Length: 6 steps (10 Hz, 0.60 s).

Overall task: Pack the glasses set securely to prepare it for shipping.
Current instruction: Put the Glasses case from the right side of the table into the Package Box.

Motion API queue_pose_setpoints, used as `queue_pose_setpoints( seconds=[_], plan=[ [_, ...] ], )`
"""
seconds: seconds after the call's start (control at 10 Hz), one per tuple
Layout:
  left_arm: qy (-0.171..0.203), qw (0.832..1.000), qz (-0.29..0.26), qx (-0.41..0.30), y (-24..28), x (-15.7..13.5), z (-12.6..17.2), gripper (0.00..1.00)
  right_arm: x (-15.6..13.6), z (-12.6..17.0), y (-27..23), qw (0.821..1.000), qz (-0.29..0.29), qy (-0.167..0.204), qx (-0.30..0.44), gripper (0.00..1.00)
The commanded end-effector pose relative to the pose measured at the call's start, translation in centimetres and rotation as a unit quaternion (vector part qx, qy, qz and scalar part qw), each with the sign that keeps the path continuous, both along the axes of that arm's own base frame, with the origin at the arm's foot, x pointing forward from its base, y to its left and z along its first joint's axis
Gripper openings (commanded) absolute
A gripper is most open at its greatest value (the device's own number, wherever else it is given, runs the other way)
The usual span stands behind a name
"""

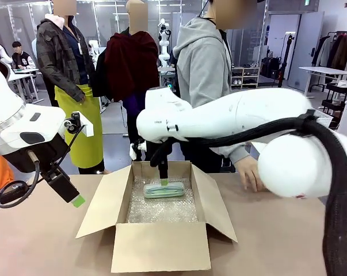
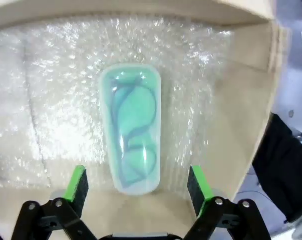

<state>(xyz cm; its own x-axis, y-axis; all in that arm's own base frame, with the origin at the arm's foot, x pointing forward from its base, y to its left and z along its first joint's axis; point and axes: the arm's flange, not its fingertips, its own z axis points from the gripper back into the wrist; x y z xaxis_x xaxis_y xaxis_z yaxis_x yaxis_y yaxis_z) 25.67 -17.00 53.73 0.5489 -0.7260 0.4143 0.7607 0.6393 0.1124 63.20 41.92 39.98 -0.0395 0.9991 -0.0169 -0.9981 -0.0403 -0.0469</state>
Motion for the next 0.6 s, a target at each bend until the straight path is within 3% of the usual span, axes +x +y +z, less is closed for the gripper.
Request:
queue_pose_setpoints(
  seconds=[0.0,0.5],
  plan=[
    [-0.008,1.000,-0.006,-0.001,0.0,0.1,0.1,1.00,-5.3,3.1,-4.2,0.999,-0.042,-0.002,0.024,1.00],
    [-0.008,1.000,-0.006,-0.001,0.0,0.1,0.1,1.00,-9.6,5.4,-11.6,0.989,-0.137,-0.022,0.061,1.00]
  ],
)
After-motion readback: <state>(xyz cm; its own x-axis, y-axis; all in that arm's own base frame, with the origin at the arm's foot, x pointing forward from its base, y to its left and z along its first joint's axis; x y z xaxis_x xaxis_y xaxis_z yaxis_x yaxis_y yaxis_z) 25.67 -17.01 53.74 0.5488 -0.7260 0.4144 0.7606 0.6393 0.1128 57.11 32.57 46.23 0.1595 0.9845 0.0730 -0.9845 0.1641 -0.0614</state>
